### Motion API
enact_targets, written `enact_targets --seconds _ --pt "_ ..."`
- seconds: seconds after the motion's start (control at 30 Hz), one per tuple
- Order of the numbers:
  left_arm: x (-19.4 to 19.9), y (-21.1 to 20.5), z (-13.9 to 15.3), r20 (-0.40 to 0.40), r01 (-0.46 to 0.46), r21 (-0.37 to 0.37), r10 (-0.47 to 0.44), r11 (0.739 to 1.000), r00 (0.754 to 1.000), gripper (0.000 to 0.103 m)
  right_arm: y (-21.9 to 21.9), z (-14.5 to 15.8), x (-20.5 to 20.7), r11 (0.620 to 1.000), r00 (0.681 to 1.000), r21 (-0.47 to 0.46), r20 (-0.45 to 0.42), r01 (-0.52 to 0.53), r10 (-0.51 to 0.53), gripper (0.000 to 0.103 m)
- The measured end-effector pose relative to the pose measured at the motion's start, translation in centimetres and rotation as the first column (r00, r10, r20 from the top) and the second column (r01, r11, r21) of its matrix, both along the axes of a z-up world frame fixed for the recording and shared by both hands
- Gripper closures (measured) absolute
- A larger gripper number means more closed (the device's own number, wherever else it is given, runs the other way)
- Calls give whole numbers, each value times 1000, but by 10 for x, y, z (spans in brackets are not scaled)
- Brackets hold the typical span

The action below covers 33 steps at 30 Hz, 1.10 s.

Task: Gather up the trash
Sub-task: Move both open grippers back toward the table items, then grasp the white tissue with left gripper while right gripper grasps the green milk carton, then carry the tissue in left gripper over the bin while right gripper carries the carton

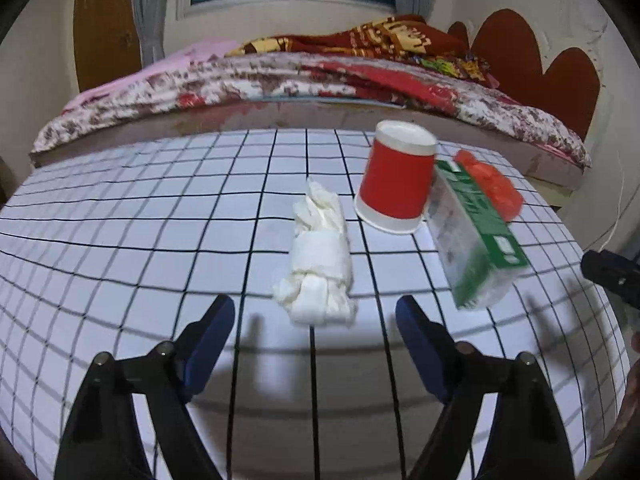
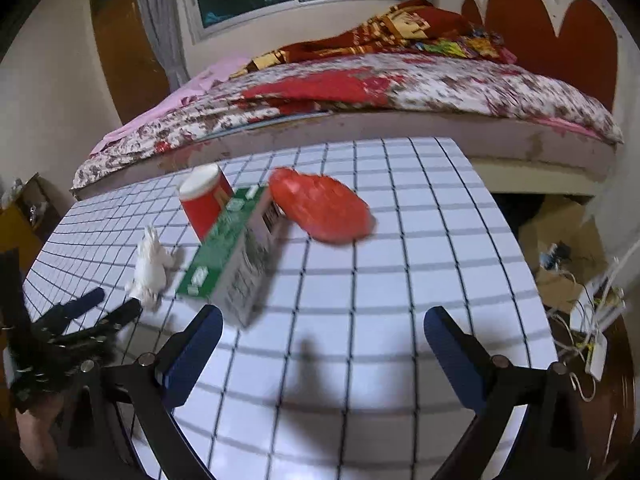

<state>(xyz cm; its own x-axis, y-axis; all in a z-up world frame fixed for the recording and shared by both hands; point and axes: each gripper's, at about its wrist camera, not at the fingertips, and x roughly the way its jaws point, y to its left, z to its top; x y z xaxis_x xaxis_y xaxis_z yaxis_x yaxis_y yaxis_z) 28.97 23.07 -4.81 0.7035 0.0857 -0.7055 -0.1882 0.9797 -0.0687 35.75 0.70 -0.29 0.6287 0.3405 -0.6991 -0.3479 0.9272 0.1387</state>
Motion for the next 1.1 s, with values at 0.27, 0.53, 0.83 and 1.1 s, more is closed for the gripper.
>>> enact_targets --seconds 0.27,0.53,0.83,1.1 --pt "23 9 -7 -35 28 -63 -30 998 999 72 41 -10 24 999 999 35 6 -42 41 1" --pt "-7 17 1 3 18 5 -18 1000 1000 73 87 -22 28 993 993 24 -7 -114 114 18" --pt "-29 9 7 1 34 41 -34 999 999 73 95 -37 22 991 992 -56 -48 -121 118 62" --pt "-56 -13 20 27 53 46 -55 998 998 73 63 -6 -21 985 988 -79 25 -151 154 62"
